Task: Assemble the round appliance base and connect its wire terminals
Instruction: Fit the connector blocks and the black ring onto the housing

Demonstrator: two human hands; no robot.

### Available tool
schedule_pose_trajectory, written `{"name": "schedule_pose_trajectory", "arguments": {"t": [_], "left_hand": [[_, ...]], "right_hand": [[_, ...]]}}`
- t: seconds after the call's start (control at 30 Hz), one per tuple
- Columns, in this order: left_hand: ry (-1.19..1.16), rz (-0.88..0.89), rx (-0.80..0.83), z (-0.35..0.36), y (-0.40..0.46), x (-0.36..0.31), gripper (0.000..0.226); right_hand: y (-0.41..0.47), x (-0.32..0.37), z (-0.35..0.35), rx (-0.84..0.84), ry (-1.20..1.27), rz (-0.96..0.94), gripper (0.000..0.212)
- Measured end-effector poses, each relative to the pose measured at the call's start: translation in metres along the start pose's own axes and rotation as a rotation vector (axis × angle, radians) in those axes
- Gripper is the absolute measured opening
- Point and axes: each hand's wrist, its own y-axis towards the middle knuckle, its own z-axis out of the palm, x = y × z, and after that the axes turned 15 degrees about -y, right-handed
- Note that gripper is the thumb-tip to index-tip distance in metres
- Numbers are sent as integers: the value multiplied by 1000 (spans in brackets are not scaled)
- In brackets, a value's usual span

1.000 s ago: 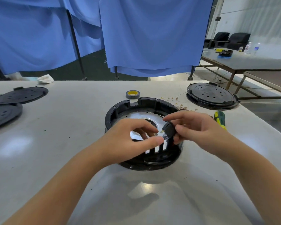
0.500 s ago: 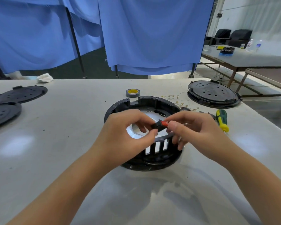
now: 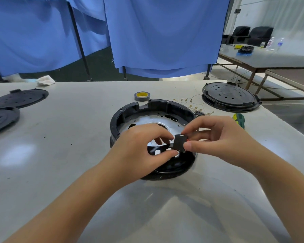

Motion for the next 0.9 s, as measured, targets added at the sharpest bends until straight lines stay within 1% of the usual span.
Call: {"name": "schedule_pose_trajectory", "arguments": {"t": [0.17, 0.3, 0.43, 0.6, 0.9], "left_hand": [[87, -94, 87, 2, -3, 5, 42], [214, -131, 172, 4, -3, 5, 35], [212, -147, 167, 4, -3, 7, 34], [179, -169, 167, 4, -3, 5, 37], [156, -200, 159, 5, -3, 3, 40]], "right_hand": [[-5, 1, -8, 46, -61, -29, 22], [-6, 0, -4, 44, -226, -80, 23], [-6, -1, -3, 56, -310, -105, 23], [-6, -2, 0, 90, -374, -131, 21], [-5, -2, 7, 48, -456, -165, 15]]}}
